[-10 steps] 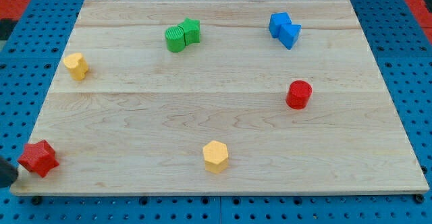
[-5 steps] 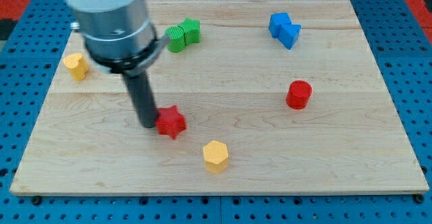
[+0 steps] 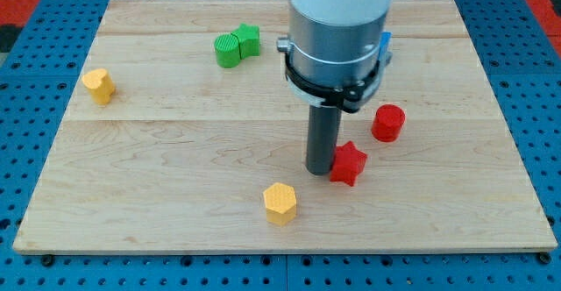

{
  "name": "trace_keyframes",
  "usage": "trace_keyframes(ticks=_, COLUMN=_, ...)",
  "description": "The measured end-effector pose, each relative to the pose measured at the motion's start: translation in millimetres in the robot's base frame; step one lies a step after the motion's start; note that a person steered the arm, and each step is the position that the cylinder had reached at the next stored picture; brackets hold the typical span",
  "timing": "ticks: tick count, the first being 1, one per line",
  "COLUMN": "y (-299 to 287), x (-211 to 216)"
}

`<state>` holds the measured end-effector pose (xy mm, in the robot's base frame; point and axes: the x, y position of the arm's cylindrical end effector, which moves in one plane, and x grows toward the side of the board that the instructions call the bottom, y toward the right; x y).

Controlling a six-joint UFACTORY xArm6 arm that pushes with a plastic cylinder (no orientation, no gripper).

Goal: Push red star into red circle

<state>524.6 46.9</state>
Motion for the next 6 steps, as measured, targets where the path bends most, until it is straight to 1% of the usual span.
trace_keyframes(ticks=1, y=9.9, x=17.7)
trace_keyframes(ticks=3, y=64.7, x=20.4)
trace_keyframes(ticks=4, y=81.1, x=27.3)
trace_keyframes(ticks=6, y=83.1, x=17.8)
